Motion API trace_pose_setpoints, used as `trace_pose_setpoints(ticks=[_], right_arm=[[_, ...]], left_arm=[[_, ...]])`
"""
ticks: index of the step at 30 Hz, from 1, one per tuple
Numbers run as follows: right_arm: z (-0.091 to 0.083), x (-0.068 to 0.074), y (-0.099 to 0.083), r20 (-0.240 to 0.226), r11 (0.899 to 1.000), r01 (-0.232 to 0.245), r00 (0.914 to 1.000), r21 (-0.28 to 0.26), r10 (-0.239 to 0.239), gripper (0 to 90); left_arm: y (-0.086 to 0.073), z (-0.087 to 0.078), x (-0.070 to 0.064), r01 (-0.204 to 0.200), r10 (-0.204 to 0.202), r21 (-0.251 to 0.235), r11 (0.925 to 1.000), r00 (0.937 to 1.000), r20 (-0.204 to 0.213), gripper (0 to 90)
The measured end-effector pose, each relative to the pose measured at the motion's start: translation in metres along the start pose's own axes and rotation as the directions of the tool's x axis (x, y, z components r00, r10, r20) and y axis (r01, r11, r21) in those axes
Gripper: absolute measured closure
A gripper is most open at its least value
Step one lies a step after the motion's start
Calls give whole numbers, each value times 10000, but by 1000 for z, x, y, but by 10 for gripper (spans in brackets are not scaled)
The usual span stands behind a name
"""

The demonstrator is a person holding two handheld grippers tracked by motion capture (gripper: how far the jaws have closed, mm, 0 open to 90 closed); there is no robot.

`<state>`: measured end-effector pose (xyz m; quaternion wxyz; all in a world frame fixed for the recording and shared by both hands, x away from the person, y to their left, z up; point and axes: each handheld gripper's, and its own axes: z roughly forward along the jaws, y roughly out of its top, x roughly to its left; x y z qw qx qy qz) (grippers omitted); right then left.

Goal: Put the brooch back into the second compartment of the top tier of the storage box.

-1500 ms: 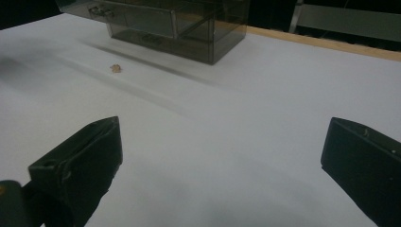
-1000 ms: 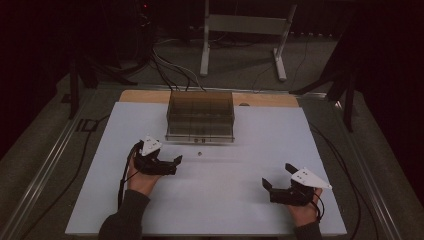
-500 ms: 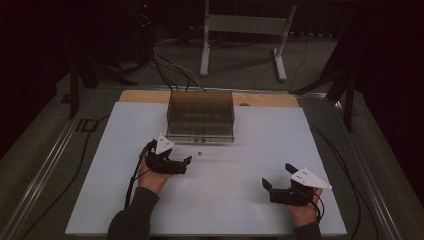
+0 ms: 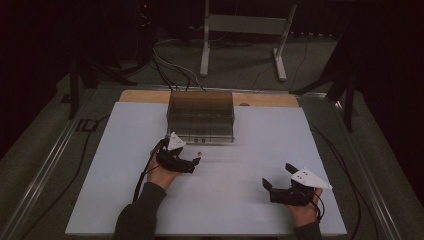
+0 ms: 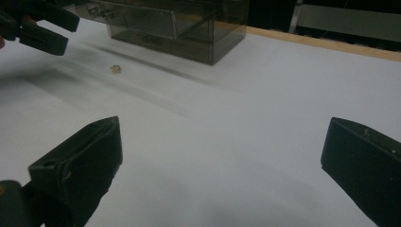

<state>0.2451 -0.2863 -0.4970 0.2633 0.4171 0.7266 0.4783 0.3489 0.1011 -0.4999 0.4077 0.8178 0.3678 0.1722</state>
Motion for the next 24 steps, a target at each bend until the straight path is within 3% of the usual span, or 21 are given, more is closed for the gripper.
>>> trace_pose_setpoints(ticks=[9, 18, 24], right_arm=[[0, 0, 0, -2, 10000, 18, 10000, -3, -18, 2], [0, 0, 0, -20, 10000, 11, 10000, 11, -11, 2], [0, 0, 0, -25, 10000, 6, 10000, 12, -6, 2]], left_arm=[[1, 17, -4, -210, 200, 463, 9987, 9995, 227, 82], [4, 32, -2, -299, 271, 1035, 9942, 9992, 285, 162], [6, 41, -4, -374, 402, 1267, 9912, 9990, -199, 306]])
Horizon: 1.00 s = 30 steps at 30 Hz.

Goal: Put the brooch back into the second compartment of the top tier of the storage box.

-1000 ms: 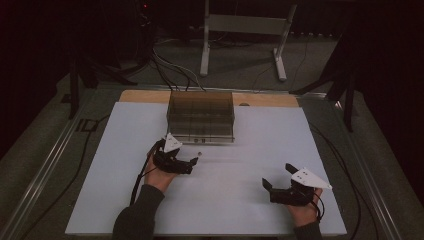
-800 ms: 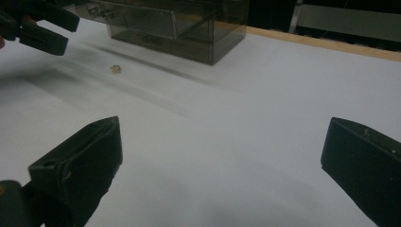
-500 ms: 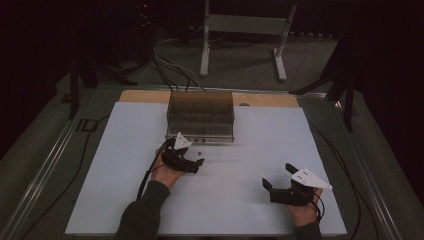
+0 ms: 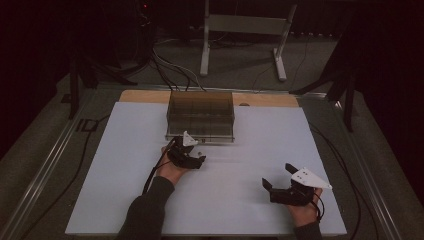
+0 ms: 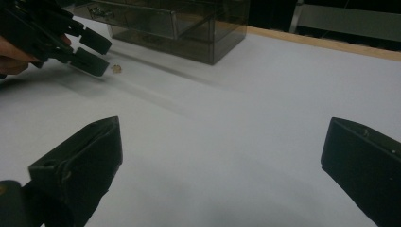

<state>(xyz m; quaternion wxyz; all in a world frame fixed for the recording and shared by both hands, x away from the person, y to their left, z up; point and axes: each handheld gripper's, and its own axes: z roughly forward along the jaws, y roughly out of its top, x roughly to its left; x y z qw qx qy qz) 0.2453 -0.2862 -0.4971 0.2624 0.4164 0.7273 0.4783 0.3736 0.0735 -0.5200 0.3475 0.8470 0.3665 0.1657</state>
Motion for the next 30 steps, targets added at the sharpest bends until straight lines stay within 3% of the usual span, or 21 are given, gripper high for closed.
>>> trace_pose_setpoints(ticks=[6, 19, 30], right_arm=[[0, 0, 0, -14, 10000, 9, 10000, 6, -9, 2], [0, 0, 0, -48, 10000, 11, 10000, 11, -11, 2], [0, 0, 0, -54, 10000, 3, 10000, 20, -3, 2]], left_arm=[[3, 7, 3, -12, 8, 250, 9997, 9999, 155, 519], [9, 13, -1, -538, 512, 430, 9976, 9969, 603, 785], [9, 11, 2, -319, 274, 535, 9981, 9962, 831, 801]])
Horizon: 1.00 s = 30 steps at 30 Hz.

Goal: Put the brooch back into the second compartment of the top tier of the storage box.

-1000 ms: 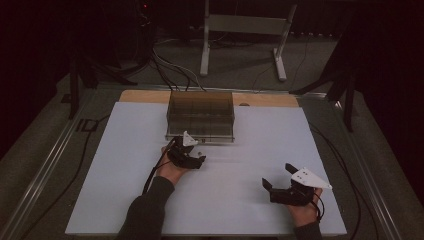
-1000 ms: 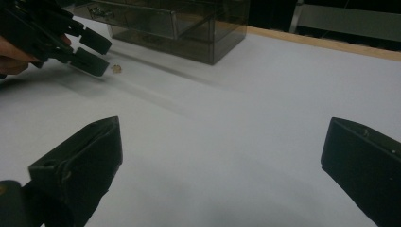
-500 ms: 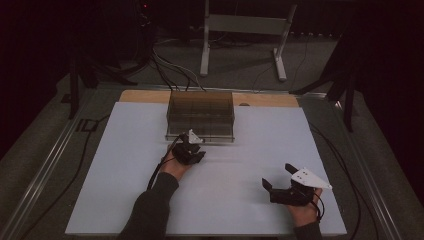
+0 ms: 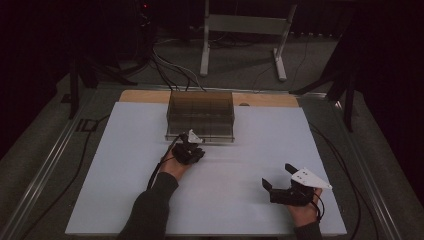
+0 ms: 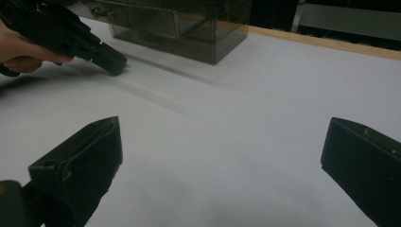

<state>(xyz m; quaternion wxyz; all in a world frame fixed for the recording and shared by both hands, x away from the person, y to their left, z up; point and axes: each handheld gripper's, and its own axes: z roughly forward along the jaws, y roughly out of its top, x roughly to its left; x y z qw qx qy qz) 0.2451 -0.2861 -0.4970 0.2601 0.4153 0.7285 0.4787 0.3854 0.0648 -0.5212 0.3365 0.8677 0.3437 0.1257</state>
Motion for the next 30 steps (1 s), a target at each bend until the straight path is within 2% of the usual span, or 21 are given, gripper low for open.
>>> trace_pose_setpoints(ticks=[12, 17, 30], right_arm=[[0, 0, 0, 2, 10000, -9, 10000, 17, 9, 2], [0, 0, 0, -5, 10000, -9, 10000, 20, 9, 2], [1, 1, 0, -7, 10000, 2, 10000, 53, -2, 2]], left_arm=[[1, -4, -2, -74, 73, 85, 9999, 10000, 52, 801], [2, -10, -1, -32, 32, 14, 10000, 9998, 184, 802], [4, -24, 0, -73, 71, 75, 9999, 9997, 220, 801]])
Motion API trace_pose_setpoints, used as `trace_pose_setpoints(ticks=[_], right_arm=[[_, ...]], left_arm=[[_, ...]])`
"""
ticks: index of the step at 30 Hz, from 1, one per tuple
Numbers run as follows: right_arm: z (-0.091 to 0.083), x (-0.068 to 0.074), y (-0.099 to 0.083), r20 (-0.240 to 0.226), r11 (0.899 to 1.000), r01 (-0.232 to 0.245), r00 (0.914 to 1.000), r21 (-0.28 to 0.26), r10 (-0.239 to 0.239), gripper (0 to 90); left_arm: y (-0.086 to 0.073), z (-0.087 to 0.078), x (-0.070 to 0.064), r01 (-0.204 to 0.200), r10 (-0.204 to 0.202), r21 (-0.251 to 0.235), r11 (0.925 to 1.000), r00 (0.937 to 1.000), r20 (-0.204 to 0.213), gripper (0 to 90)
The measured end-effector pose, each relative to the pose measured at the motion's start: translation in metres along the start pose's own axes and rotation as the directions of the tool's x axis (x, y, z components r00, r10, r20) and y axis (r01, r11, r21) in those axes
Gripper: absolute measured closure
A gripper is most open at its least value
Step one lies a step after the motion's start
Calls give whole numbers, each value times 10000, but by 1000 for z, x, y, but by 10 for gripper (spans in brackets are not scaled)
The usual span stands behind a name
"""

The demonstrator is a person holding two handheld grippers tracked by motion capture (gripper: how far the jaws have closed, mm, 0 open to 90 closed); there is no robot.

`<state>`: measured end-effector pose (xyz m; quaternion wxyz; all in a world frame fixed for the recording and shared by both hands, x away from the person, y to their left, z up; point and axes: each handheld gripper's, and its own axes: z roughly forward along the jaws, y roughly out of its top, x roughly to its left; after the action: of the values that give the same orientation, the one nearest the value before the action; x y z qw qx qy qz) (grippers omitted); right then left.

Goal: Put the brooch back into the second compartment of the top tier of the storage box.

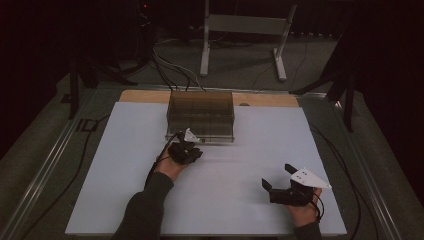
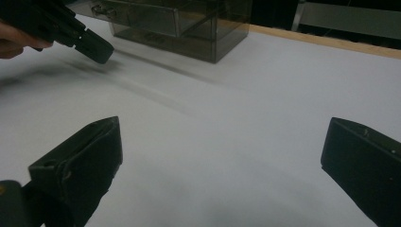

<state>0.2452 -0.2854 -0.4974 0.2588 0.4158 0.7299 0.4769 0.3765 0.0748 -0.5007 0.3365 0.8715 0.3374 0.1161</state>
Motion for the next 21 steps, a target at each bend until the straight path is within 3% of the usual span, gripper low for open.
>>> trace_pose_setpoints(ticks=[21], right_arm=[[1, 0, 0, 1, 10000, 10, 10000, 36, -10, 2]], left_arm=[[5, -23, 1, -147, 146, 21, 9999, 9998, 156, 801]])
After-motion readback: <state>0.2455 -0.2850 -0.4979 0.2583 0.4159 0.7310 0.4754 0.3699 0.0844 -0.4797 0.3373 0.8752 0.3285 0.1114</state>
